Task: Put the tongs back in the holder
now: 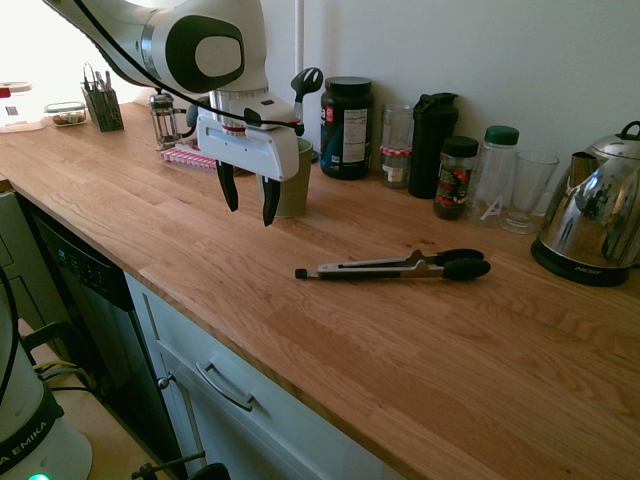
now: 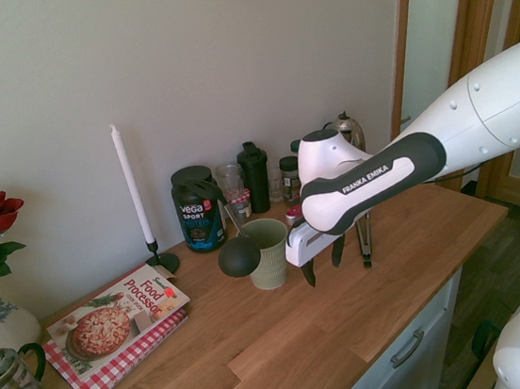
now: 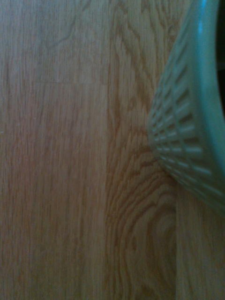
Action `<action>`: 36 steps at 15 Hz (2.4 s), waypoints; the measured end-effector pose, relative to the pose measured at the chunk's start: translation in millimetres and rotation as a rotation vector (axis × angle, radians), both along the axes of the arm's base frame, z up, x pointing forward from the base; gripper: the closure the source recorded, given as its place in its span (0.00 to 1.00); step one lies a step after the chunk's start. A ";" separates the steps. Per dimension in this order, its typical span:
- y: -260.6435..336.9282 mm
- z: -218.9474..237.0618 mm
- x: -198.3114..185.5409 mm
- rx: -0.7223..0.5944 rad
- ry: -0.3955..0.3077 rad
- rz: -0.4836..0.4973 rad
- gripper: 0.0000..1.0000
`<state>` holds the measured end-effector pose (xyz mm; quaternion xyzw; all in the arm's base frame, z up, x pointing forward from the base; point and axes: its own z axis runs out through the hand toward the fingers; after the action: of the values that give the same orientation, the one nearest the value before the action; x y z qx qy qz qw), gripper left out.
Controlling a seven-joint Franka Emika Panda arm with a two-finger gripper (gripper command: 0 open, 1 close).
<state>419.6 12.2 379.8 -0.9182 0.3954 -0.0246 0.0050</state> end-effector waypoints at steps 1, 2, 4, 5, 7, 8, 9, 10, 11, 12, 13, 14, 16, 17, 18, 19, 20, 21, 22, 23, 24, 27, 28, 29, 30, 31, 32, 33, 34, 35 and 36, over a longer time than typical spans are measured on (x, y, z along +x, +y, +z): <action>0.1 -0.7 0.1 0.003 0.002 -0.002 0.00; 0.2 -2.9 0.5 0.007 0.007 -0.006 0.00; 0.1 5.1 5.8 0.009 -0.006 -0.016 0.00; -2.4 15.5 11.2 0.011 -0.020 -0.036 0.00; -21.7 42.3 22.9 0.019 -0.043 -0.100 0.00; -39.3 56.8 28.2 0.025 -0.057 -0.146 0.00; -61.3 70.5 33.1 0.030 -0.079 -0.204 0.00; -84.9 81.2 37.7 0.035 -0.099 -0.269 0.00; -109.4 88.2 41.9 0.040 -0.114 -0.338 0.00; -134.7 91.4 46.5 0.045 -0.122 -0.407 0.00; -158.7 91.5 50.8 0.048 -0.126 -0.461 0.00; -182.0 89.2 53.9 0.048 -0.130 -0.504 0.00; -226.2 75.1 54.4 0.046 -0.122 -0.582 0.00; -241.1 64.9 54.0 0.046 -0.118 -0.607 0.00; -251.0 51.8 55.0 0.046 -0.112 -0.621 0.00; -255.0 39.9 58.0 0.042 -0.107 -0.627 0.00; -255.2 27.5 62.3 0.041 -0.099 -0.627 0.00; -253.2 15.9 67.2 0.045 -0.094 -0.628 0.00; -251.0 7.3 71.3 0.049 -0.093 -0.628 0.00; -248.9 1.8 74.9 0.056 -0.098 -0.627 0.00; -247.2 -1.6 77.3 0.063 -0.102 -0.625 0.00; -246.1 -5.8 80.9 0.081 -0.117 -0.621 1.00; -247.2 -7.0 81.9 0.085 -0.127 -0.618 1.00; -248.5 -8.6 82.3 0.086 -0.131 -0.616 1.00; -250.2 -10.3 82.6 0.088 -0.135 -0.616 1.00; -252.0 -12.7 82.6 0.092 -0.136 -0.617 1.00; -253.2 -15.4 82.7 0.095 -0.135 -0.617 1.00; -254.2 -17.8 83.0 0.098 -0.134 -0.616 1.00; -255.0 -19.8 83.7 0.098 -0.131 -0.614 1.00; -255.4 -21.7 84.5 0.097 -0.128 -0.613 1.00; -255.3 -23.6 85.2 0.096 -0.126 -0.611 1.00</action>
<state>504.8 -243.0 356.1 -0.7524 0.6525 -0.0630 0.0651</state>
